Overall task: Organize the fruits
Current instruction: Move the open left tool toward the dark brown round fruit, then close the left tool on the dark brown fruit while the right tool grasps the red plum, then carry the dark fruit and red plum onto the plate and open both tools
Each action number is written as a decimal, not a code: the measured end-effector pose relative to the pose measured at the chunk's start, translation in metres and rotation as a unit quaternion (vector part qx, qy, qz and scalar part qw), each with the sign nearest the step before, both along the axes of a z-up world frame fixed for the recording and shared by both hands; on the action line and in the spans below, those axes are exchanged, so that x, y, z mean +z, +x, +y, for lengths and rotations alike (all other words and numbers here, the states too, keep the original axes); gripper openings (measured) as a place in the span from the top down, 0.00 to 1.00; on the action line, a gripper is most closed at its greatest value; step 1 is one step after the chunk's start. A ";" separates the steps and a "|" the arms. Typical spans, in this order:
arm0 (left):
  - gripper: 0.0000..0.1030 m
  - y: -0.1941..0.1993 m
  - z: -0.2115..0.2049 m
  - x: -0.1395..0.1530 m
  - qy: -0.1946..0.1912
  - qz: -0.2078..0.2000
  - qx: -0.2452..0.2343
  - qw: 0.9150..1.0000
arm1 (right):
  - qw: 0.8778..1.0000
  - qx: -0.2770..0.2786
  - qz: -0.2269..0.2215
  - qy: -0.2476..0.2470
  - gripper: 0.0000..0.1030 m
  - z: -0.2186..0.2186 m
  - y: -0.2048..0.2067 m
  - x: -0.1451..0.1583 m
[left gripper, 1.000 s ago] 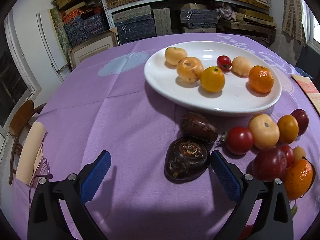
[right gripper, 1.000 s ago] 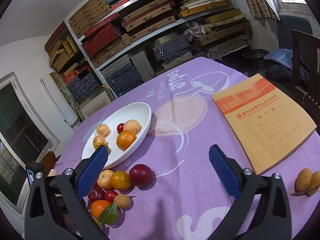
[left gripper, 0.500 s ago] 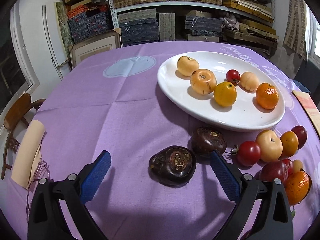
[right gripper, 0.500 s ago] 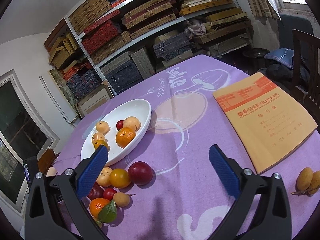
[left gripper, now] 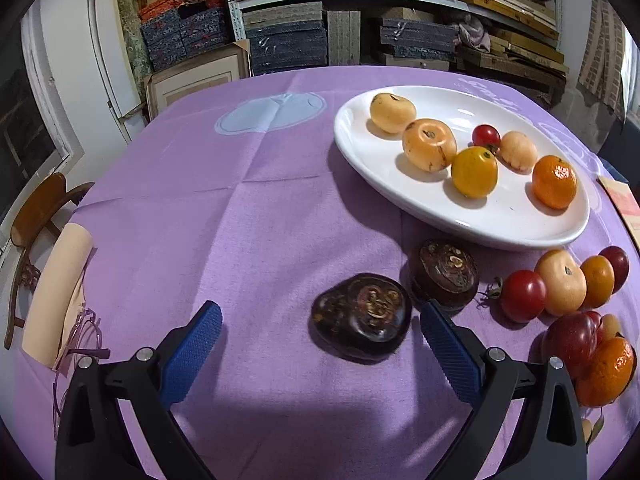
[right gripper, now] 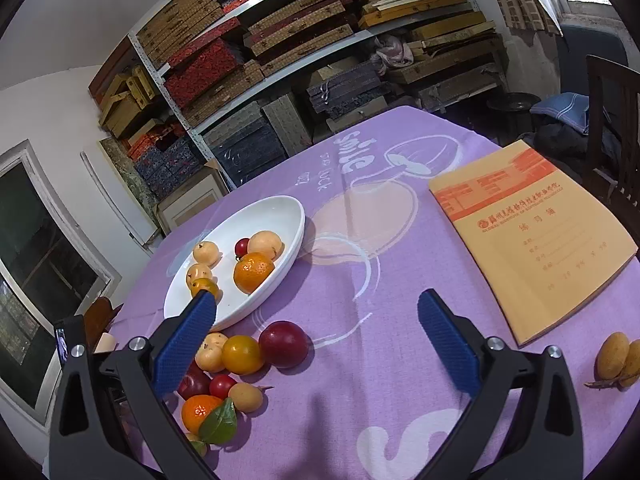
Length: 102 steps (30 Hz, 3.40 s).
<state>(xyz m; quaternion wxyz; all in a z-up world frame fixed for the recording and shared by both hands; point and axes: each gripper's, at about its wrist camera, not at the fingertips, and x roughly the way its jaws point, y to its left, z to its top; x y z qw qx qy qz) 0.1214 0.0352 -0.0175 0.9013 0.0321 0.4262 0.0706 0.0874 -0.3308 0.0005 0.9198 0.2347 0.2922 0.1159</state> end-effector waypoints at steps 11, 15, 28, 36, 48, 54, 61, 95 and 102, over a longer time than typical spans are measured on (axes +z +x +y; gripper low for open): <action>0.15 -0.010 0.014 0.006 -0.029 -0.023 0.011 0.999 | 1.000 0.002 0.000 -0.005 0.04 0.001 -0.001 0.000; 0.22 -0.007 0.011 0.003 -0.032 -0.016 -0.004 0.999 | 1.000 0.006 0.002 -0.007 0.04 0.003 0.000 -0.001; 0.51 -0.007 0.019 -0.002 -0.059 -0.003 -0.005 0.998 | 1.000 0.007 0.006 -0.009 0.04 0.004 0.001 -0.002; 0.51 -0.042 0.023 -0.001 -0.071 -0.004 0.002 0.997 | 1.000 0.019 0.008 -0.023 0.04 0.011 0.001 -0.003; 0.51 -0.056 0.006 -0.003 -0.062 -0.001 -0.030 0.998 | 0.969 0.094 0.037 -0.226 0.07 0.079 0.012 -0.012; 0.51 -0.056 0.006 -0.003 -0.062 -0.001 -0.031 0.998 | 0.963 0.105 0.091 -0.233 0.27 0.076 0.034 -0.035; 0.51 -0.055 0.006 -0.003 -0.062 0.000 -0.033 0.998 | 0.954 0.136 0.087 -0.253 0.39 0.098 0.048 -0.034; 0.52 -0.050 0.005 -0.003 -0.096 -0.007 -0.044 0.994 | 0.972 0.137 0.061 -0.179 0.61 0.081 0.028 -0.025; 0.52 -0.058 -0.003 0.012 -0.075 -0.042 -0.048 0.995 | 0.977 0.130 0.045 -0.163 0.61 0.076 0.024 -0.017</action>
